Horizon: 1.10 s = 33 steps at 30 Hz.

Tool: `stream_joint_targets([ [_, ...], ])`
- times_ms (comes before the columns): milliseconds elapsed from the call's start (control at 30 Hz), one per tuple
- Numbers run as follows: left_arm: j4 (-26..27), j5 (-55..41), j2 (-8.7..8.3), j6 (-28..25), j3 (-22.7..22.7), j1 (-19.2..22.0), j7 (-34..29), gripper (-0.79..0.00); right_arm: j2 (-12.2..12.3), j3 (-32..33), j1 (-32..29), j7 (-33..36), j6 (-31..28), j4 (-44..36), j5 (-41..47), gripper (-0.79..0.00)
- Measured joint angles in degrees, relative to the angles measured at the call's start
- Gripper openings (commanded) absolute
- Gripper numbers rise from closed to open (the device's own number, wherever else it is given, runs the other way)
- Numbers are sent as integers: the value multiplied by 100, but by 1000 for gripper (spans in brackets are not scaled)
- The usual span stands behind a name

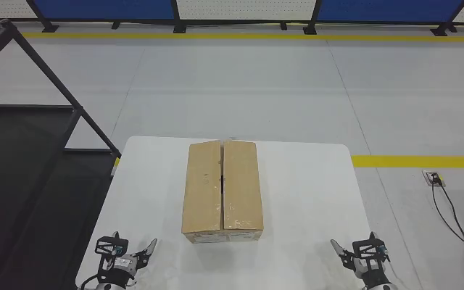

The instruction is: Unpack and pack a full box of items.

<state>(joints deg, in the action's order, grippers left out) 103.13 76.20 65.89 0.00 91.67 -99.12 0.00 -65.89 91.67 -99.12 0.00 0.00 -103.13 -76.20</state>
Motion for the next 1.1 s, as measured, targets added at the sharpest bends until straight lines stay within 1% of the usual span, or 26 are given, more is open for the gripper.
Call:
stream_joint_targets([
  [400,1,0,0,0,0,1,1,0,0,0,0,0,0,-1,0,0],
  [533,-12,-509,36,122,91,51,375,0,-20,-126,115,45,-27,-114,-24,0],
  [667,-18,-332,54,78,46,101,772,0,-64,-350,308,113,57,-353,91,0],
  [733,-40,-414,64,-4,42,189,892,0,-93,-501,425,125,116,-493,173,0],
  [867,-58,-620,74,-219,15,280,919,0,-129,-739,590,192,104,-639,277,0],
  [1100,-57,-615,74,-214,16,277,915,0,-127,-732,587,192,101,-635,267,0],
])
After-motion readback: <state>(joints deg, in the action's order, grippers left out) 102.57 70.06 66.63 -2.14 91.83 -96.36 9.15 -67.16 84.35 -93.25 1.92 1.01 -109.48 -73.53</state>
